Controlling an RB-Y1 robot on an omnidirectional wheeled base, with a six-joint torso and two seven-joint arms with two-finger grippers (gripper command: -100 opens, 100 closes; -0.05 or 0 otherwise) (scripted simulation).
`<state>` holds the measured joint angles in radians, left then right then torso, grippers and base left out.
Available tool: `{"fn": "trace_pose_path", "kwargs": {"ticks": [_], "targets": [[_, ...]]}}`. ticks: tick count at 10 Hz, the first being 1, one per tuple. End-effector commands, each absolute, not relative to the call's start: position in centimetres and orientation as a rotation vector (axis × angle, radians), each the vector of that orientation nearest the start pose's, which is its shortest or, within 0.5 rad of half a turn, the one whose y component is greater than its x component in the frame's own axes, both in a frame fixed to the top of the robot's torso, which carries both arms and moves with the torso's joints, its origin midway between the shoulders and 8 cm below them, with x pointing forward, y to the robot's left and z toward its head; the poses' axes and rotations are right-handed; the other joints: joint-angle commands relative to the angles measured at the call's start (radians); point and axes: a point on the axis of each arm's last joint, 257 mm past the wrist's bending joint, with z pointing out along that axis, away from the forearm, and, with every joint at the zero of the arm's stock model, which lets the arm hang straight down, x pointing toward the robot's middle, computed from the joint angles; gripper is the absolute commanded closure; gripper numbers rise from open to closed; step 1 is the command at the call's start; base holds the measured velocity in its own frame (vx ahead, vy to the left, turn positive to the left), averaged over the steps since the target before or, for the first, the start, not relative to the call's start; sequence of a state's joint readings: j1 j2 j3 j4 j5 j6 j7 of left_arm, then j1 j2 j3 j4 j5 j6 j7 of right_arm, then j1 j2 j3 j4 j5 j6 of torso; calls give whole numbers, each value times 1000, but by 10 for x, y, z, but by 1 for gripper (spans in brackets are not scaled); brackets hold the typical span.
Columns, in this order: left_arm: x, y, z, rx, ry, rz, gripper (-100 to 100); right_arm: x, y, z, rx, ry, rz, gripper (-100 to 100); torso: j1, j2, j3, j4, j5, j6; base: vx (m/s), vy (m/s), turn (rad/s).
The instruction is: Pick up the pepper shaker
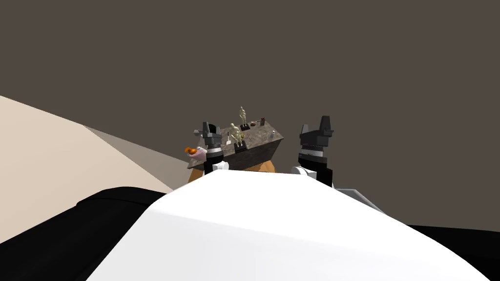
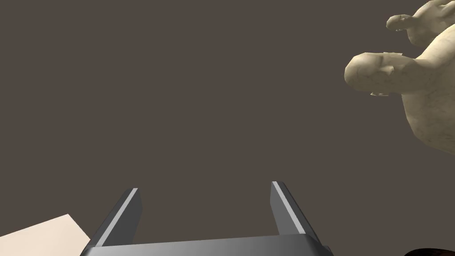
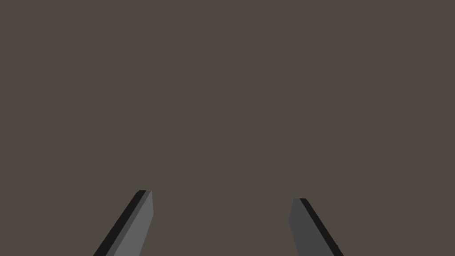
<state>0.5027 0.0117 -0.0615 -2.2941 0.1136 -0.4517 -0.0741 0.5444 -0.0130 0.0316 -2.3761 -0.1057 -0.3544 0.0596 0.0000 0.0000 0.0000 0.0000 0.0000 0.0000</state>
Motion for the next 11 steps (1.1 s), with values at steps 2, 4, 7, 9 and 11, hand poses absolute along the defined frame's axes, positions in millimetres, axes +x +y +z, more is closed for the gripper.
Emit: {"fn": "trace_pose_path", "kwargs": {"ticks": [2, 4, 7, 9, 11], "targets": [[351, 271, 20, -732, 603, -1360, 0, 352, -265, 13, 716, 741, 1297, -100, -1, 1, 0, 0, 0, 0, -16, -23, 131], [351, 271, 20, -732, 603, -1360, 0, 357, -249, 0, 674, 827, 1277, -100, -3, 1, 1, 0, -1, 0, -26, -41, 130], [351, 271, 20, -732, 603, -1360, 0, 362, -223, -30, 598, 977, 1239, -100, -4, 2, 1, 0, -1, 0, -30, -55, 194], [351, 271, 19, -732, 603, -1360, 0, 363, -212, -44, 559, 1045, 1223, -100, -4, 2, 1, 0, -1, 0, -25, -38, 104], [351, 271, 19, -732, 603, -1360, 0, 362, -203, -59, 521, 1110, 1206, -100, -2, 1, 0, 0, -1, 0, -15, -22, 128]]}}
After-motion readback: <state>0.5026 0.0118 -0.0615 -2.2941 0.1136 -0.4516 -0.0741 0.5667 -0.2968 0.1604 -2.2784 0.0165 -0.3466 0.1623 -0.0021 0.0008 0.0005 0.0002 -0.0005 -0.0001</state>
